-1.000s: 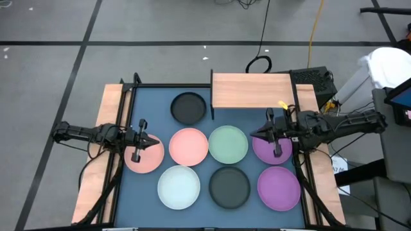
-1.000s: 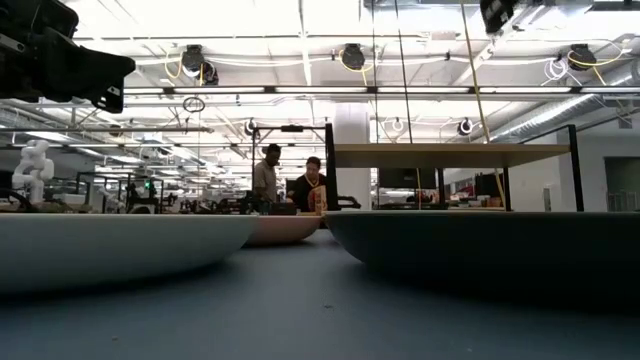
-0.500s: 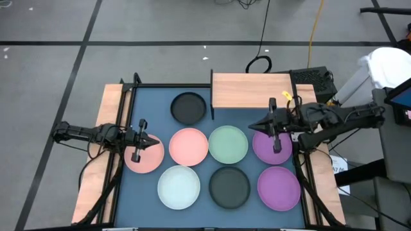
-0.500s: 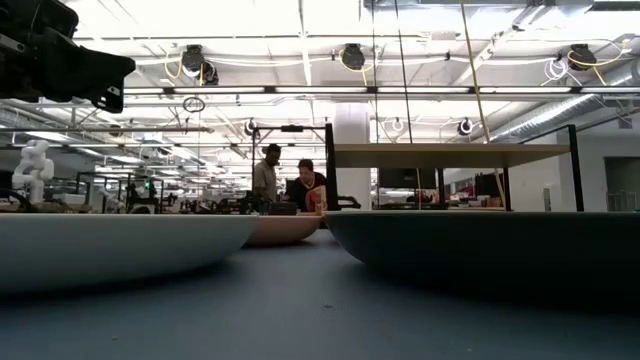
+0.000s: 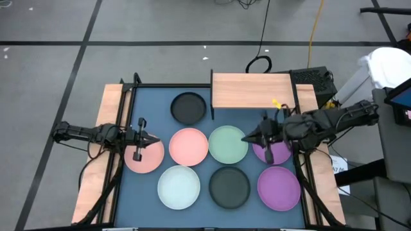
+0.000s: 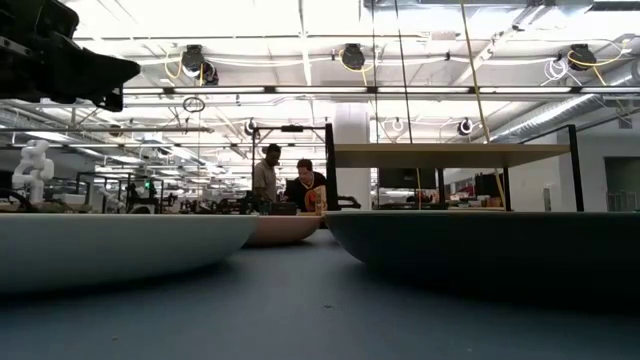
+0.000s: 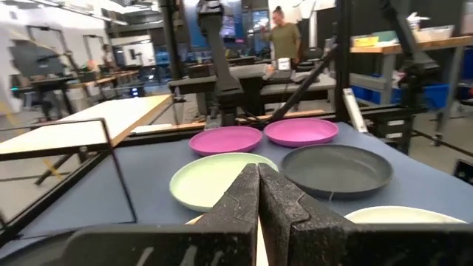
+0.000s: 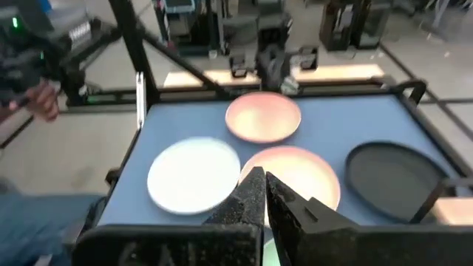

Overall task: Place and stack plates onto a shelf
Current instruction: Put the top purple plate on the shelf

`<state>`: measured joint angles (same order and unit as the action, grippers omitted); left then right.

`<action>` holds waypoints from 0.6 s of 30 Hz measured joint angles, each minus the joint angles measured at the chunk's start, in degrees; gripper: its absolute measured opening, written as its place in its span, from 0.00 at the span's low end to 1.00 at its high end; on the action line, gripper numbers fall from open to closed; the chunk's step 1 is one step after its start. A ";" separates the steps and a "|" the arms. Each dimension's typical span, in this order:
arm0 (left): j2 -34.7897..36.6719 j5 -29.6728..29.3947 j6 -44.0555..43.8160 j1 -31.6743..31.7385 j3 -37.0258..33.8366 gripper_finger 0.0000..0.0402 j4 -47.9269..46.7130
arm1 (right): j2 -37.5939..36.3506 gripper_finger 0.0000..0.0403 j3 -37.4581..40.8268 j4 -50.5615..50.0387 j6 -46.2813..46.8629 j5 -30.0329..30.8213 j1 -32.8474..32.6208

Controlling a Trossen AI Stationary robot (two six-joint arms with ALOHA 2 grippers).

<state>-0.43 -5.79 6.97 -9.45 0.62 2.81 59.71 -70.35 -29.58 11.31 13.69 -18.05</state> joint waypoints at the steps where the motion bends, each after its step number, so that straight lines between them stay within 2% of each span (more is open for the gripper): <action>1: 0.01 -0.59 0.18 0.00 -0.01 0.01 0.00 | 0.42 0.00 0.00 -0.79 0.14 0.00 -0.35; 4: 0.00 -1.63 -0.06 0.00 0.00 0.01 0.86 | 1.54 0.00 0.08 -3.29 0.15 0.02 -1.25; 10: 0.02 -1.81 -6.70 0.00 0.00 0.01 5.26 | 1.80 0.00 3.70 -3.19 3.29 0.19 -2.36; 18: -0.41 -2.16 -6.40 0.00 1.57 0.01 4.61 | 1.81 0.00 10.62 -1.80 6.14 0.07 -2.71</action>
<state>-0.84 -7.94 0.57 -9.45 2.19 7.42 61.52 -59.72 -31.38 17.45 13.76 -20.76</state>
